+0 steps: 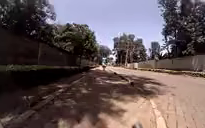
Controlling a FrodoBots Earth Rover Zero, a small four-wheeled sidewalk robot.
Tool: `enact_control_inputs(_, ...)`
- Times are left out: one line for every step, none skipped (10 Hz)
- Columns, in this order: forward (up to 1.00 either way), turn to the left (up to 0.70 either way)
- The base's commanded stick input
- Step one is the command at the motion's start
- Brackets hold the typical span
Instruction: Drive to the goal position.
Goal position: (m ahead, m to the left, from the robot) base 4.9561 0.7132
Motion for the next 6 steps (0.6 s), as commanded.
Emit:
enact_control_inputs(0.70, 0.35)
enact_control_inputs(0.70, 0.35)
enact_control_inputs(0.70, 0.35)
enact_control_inputs(0.70, 0.35)
enact_control_inputs(0.70, 0.35)
enact_control_inputs(0.70, 0.35)
